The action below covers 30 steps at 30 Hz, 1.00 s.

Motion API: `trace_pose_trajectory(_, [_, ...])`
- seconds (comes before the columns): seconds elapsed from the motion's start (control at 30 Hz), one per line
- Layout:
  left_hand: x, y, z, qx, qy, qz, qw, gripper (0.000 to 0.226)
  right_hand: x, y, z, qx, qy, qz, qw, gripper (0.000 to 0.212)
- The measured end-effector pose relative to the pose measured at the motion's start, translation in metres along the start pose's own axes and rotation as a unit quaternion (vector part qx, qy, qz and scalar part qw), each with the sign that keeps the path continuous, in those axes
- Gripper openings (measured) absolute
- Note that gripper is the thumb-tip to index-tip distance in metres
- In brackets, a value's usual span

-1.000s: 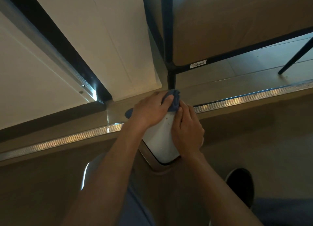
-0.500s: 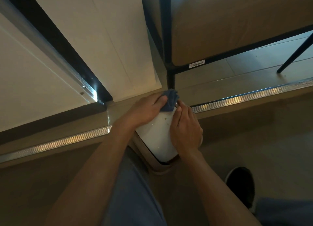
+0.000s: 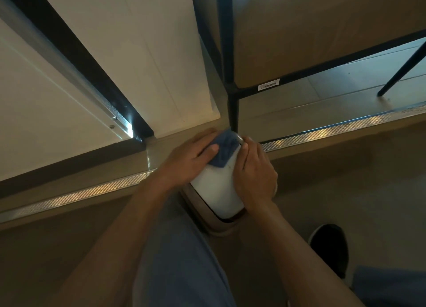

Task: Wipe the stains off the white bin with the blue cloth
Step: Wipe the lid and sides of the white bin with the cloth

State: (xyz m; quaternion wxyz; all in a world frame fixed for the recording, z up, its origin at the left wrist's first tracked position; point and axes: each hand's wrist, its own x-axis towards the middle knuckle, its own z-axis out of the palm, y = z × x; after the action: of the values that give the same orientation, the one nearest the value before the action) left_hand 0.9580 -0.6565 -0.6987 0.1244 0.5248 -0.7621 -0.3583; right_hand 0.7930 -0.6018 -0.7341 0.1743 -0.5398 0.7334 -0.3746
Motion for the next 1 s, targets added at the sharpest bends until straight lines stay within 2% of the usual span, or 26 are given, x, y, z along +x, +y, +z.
trace_pose_trajectory(0.1, [-0.009, -0.013, -0.007, -0.072, 0.017, -0.130, 0.989, 0.052, -0.001, 0.000, 0.001, -0.008, -0.011, 0.005, 1.000, 0.046])
trace_pose_trajectory(0.2, [0.027, 0.014, -0.003, 0.009, 0.001, -0.238, 0.971, 0.049, -0.002, -0.001, 0.001, 0.000, -0.012, 0.008, 1.000, 0.043])
trace_pose_trajectory(0.23, [0.039, 0.029, 0.000, 0.020, 0.010, -0.249, 0.968, 0.047, -0.002, -0.001, 0.000, 0.001, -0.012, 0.007, 1.000, 0.041])
trace_pose_trajectory(0.33, [0.056, 0.048, 0.012, 0.065, 0.019, -0.199, 0.978, 0.048, -0.001, 0.000, 0.000, -0.008, -0.008, 0.005, 1.000, 0.041])
trace_pose_trajectory(0.37, [0.049, 0.044, 0.013, 0.091, 0.005, -0.154, 0.984, 0.049, -0.001, 0.001, -0.001, -0.009, -0.006, 0.007, 1.000, 0.042])
trace_pose_trajectory(0.43, [0.020, 0.033, 0.009, 0.076, 0.017, -0.042, 0.996, 0.050, 0.000, 0.001, -0.001, -0.008, -0.005, 0.009, 1.000, 0.045])
trace_pose_trajectory(0.5, [-0.009, 0.010, 0.002, 0.034, 0.034, 0.007, 0.999, 0.051, -0.001, -0.001, 0.000, -0.008, -0.006, 0.013, 1.000, 0.042])
trace_pose_trajectory(0.6, [-0.025, -0.015, -0.007, -0.011, 0.073, -0.105, 0.992, 0.045, -0.003, -0.002, 0.000, -0.007, -0.011, 0.010, 1.000, 0.040])
trace_pose_trajectory(0.7, [0.007, 0.003, -0.007, 0.019, 0.043, -0.235, 0.971, 0.044, -0.002, -0.003, -0.001, -0.010, -0.019, 0.016, 1.000, 0.041])
trace_pose_trajectory(0.73, [0.020, 0.015, -0.004, 0.015, 0.041, -0.254, 0.966, 0.041, -0.002, -0.004, -0.001, -0.009, -0.020, 0.017, 1.000, 0.042])
trace_pose_trajectory(0.8, [0.038, 0.034, 0.004, 0.034, 0.054, -0.215, 0.975, 0.042, -0.002, -0.004, -0.002, -0.014, -0.018, 0.015, 1.000, 0.042])
trace_pose_trajectory(0.93, [0.005, 0.032, 0.012, 0.108, 0.048, -0.004, 0.993, 0.054, -0.001, -0.003, -0.001, -0.010, -0.010, 0.018, 1.000, 0.040])
trace_pose_trajectory(1.0, [-0.020, 0.013, 0.003, 0.097, 0.067, 0.020, 0.993, 0.054, -0.002, -0.004, 0.000, -0.013, -0.015, 0.018, 1.000, 0.041])
